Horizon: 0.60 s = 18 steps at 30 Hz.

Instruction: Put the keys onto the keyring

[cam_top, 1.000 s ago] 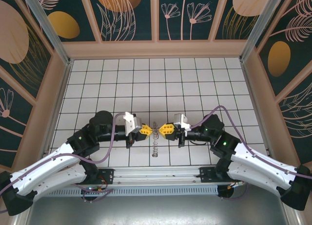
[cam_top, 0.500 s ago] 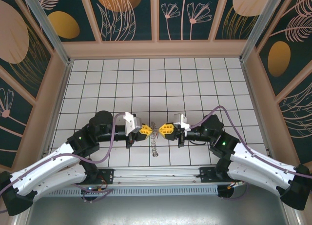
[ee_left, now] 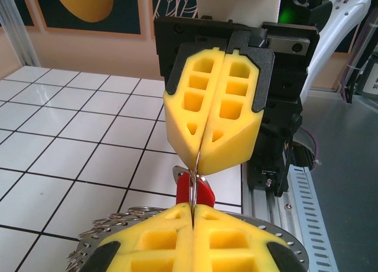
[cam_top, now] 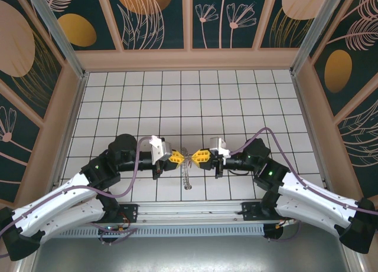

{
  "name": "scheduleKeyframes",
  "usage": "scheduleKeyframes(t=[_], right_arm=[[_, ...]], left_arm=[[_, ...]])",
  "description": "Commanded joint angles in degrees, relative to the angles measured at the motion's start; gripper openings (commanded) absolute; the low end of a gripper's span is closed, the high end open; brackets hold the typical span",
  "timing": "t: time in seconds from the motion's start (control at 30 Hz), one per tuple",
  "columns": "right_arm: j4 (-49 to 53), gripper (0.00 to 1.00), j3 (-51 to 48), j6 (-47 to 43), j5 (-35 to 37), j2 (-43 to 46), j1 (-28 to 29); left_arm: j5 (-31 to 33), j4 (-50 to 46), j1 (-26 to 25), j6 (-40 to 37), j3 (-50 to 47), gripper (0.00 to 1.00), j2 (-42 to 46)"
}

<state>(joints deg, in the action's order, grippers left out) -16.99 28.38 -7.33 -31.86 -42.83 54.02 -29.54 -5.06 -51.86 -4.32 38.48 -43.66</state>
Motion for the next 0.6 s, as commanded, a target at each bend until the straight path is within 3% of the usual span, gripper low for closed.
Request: scheduleKeyframes(t=[0.0, 0.57], right_arm=[[-3.04, 0.00, 0.00, 0.57, -1.96, -0.41, 0.47], [-2.25, 0.00, 0.05, -0.93, -1.52, -0.06, 1.04]], left_arm=[[-0.39, 1.90, 0.09, -0.50, 1.99, 0.00, 0.63], [-0.47, 1.81, 0.09, -0.04, 2.11, 0.00, 0.28]])
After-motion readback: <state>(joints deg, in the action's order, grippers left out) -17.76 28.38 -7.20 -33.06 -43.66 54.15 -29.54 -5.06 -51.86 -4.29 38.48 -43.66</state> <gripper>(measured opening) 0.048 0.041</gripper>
